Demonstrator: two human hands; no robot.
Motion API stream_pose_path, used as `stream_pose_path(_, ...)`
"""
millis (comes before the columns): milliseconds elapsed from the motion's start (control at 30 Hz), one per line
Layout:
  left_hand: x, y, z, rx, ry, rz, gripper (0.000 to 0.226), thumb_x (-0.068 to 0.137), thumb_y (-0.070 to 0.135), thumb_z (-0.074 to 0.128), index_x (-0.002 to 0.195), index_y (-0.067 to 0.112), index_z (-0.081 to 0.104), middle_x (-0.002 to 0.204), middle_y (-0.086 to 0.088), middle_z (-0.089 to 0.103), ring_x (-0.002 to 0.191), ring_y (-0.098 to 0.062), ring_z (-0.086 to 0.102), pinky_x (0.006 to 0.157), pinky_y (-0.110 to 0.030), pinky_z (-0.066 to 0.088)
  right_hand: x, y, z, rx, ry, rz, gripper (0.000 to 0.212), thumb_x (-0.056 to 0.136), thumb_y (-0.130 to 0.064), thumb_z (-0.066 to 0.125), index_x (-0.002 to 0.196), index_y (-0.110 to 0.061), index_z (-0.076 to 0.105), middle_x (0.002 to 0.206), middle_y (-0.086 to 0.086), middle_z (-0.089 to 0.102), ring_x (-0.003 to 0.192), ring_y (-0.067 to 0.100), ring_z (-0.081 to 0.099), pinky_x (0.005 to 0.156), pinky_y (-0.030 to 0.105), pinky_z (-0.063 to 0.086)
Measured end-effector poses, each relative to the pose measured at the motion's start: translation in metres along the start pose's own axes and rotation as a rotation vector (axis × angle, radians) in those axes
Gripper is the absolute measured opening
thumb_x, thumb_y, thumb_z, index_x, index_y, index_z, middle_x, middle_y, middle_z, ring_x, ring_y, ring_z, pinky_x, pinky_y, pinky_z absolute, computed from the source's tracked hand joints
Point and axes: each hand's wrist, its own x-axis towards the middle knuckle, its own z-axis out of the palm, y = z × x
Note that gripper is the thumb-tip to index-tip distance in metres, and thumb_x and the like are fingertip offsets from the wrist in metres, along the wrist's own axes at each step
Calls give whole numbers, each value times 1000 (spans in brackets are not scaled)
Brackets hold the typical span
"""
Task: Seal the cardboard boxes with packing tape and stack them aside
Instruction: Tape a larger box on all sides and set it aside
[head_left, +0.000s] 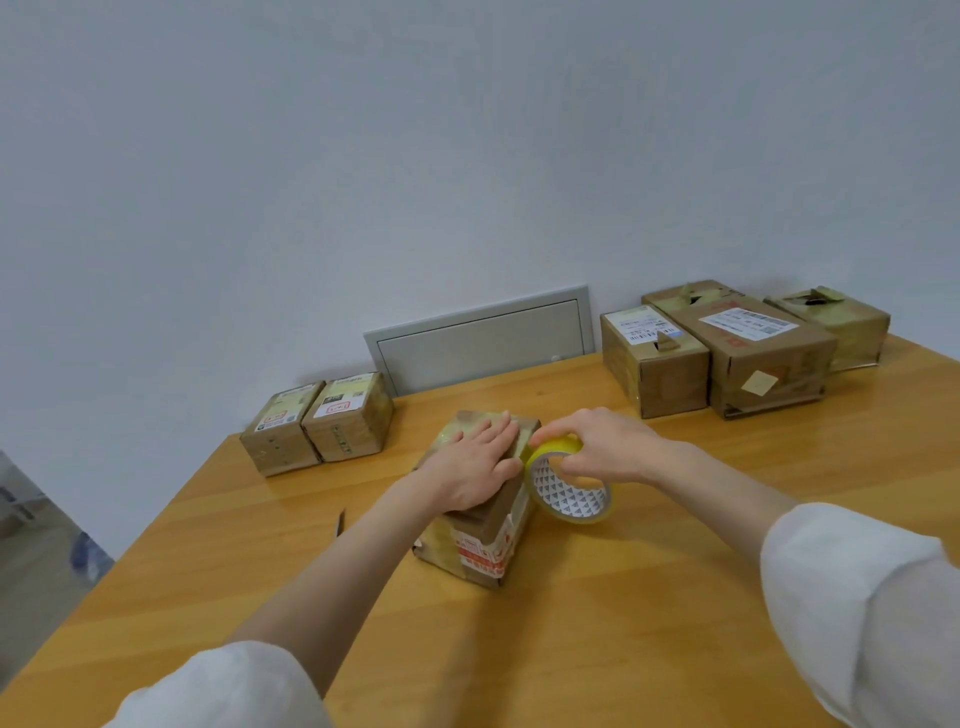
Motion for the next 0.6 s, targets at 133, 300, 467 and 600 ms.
stream_pose_path(133,3,3,6,-27,29,45,58,103,32,27,154,19,1,161,0,-6,148,-15,-6,118,-40,-4,-3,4,1,23,-8,2,55,79,-24,54,124,-56,50,136,-6,54,83,8,51,54,22,38)
stream_pose_path(300,1,-3,2,-142,-1,19,68,99,35,41,154,21,2,161,2,-6,147,-11,-5,117,-37,-6,-1,0,2,47,-10,3,54,81,-22,54,125,-55,50,135,-6,54,78,5,52,54,21,39)
stream_pose_path(467,-8,7,11,27,191,-40,62,98,42,42,153,25,19,160,1,14,145,-18,20,114,-38,25,-4,1,5,31,20,18,52,83,-25,54,125,-56,49,138,-7,52,94,13,52,54,23,37)
stream_pose_path(600,-26,13,11,29,367,-55,56,94,48,48,145,28,38,151,7,37,130,-16,45,94,-33,47,-5,3,10,128,48,30,51,79,-23,57,119,-54,55,135,-9,54,97,13,57,64,28,49)
